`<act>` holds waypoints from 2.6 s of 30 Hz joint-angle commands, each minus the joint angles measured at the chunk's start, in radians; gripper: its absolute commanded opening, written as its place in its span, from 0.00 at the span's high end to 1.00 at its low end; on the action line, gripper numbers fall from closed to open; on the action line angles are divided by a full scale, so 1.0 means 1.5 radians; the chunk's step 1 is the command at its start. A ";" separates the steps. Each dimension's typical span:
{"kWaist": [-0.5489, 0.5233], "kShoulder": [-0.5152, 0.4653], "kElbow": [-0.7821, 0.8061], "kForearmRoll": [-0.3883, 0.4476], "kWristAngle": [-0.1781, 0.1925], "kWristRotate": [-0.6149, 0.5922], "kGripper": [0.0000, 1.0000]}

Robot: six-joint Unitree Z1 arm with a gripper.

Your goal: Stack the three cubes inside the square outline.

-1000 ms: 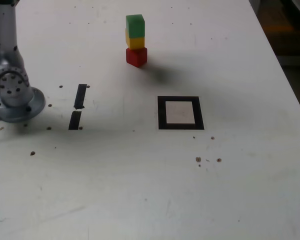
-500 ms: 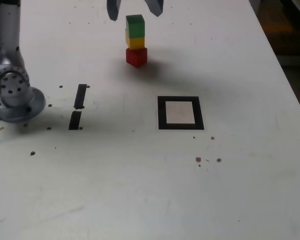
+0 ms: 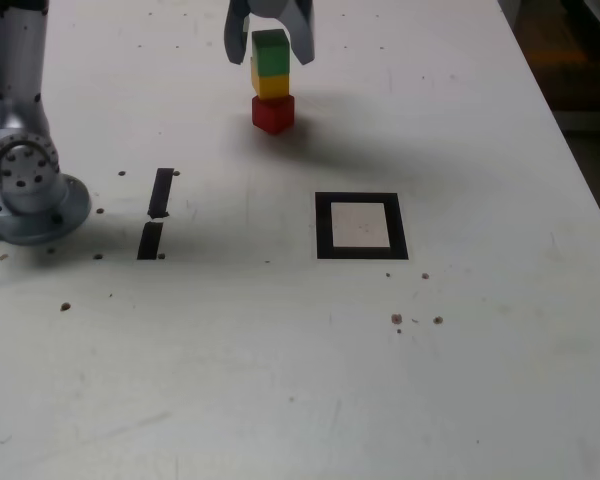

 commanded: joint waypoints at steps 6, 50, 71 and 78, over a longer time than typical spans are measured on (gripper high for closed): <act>0.001 -0.010 -0.003 -0.006 -0.008 -0.003 0.70; -0.204 0.211 -0.212 0.024 -0.016 -0.139 0.50; -0.109 -0.071 -0.113 0.140 0.033 -0.123 0.00; -0.002 -0.099 -0.029 0.125 0.055 -0.106 0.00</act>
